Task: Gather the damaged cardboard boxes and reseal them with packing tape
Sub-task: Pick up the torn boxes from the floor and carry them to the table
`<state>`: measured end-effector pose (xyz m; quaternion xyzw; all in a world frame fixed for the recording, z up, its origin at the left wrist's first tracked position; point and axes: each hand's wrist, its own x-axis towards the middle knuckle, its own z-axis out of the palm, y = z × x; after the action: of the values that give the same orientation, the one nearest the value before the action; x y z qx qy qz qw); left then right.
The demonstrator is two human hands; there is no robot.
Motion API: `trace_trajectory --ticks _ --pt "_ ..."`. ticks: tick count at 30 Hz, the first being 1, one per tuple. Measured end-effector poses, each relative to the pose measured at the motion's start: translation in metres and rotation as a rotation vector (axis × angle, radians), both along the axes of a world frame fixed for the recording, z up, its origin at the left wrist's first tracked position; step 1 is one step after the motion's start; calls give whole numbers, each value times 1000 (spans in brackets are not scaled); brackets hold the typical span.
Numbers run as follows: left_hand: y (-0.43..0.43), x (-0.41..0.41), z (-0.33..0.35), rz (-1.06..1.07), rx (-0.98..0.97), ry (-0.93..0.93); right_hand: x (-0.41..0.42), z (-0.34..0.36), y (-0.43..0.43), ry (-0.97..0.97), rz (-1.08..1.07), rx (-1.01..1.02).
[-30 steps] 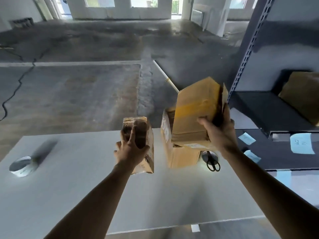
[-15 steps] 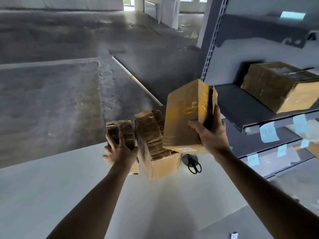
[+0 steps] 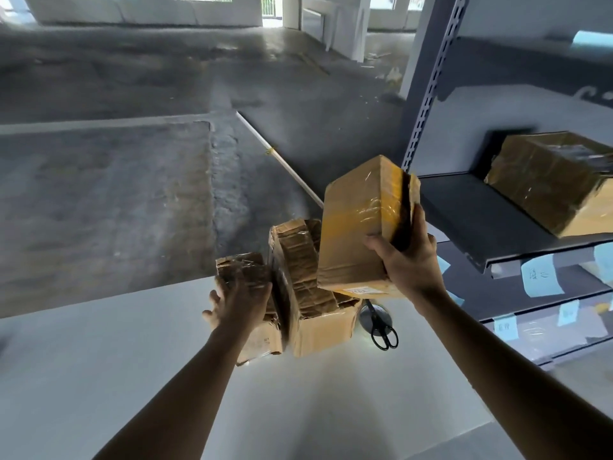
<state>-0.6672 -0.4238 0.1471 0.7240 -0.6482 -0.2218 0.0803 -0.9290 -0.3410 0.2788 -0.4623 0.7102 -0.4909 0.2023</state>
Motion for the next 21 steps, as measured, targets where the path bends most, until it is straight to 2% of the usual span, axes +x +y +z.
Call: trace_trajectory --ticks 8,14,19,21 --pt "16 16 53 15 -242 46 30 18 -16 -35 68 -42" --pt "39 51 91 -33 -569 280 92 24 -25 -37 240 -13" --pt "58 90 108 -137 -587 447 154 19 -35 7 328 13" --pt "64 104 109 -168 -526 514 179 13 -40 12 349 43"
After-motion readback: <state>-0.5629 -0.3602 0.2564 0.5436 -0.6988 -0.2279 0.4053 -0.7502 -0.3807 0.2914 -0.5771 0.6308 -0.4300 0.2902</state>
